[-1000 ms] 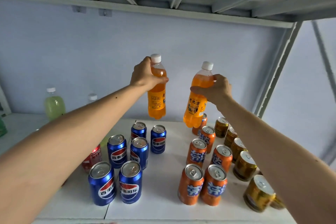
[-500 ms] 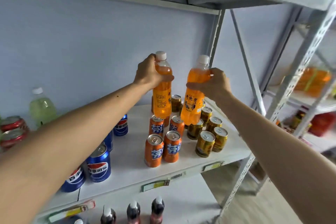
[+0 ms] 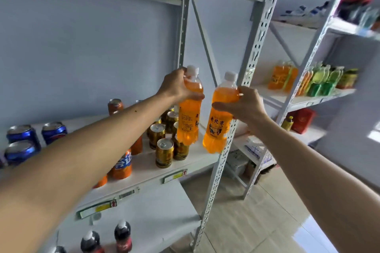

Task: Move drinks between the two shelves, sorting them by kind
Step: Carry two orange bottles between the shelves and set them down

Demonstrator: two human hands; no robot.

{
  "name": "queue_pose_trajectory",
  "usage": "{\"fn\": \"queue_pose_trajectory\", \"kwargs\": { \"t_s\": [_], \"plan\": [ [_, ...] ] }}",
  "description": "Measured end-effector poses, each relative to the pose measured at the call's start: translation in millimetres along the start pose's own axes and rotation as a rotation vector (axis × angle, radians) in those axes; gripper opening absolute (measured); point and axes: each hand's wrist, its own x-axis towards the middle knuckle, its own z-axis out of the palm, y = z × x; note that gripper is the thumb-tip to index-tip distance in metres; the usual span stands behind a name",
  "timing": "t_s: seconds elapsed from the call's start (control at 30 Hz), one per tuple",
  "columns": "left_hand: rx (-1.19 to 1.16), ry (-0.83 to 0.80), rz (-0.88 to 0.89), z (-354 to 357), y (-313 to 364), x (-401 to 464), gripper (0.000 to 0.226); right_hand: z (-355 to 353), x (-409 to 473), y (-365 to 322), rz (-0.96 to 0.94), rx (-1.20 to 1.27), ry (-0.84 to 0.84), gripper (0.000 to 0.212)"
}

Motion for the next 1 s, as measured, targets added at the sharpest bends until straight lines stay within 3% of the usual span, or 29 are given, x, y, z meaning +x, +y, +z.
{"fn": "queue_pose_trajectory", "kwargs": {
  "t_s": [0.27, 0.33, 0.43, 0.6, 0.83, 1.0],
  "plan": [
    [-0.085, -0.11, 0.014, 100, 48, 20, 0.083, -75, 25, 85, -0.03, 0.064, -0.056, 0.037],
    [-0.081, -0.139, 0.028, 123, 55, 29, 0.083, -89, 36, 105, 0.003, 0.067, -0.04, 0.041],
    [-0.074, -0.18, 0.072, 158, 67, 48, 0.086, -110, 51, 134, 0.041, 0.067, 0.017, 0.076],
    [-0.05, -0.213, 0.114, 214, 85, 74, 0.085, -145, 75, 176, 0.081, 0.008, 0.114, 0.047],
    [-0.072, -0.249, 0.117, 293, 109, 119, 0.087, -184, 122, 242, 0.177, -0.048, 0.181, 0.049],
    [-0.073, -0.241, 0.114, 352, 130, 160, 0.086, -219, 169, 286, 0.181, -0.042, 0.173, 0.067]
  ]
}}
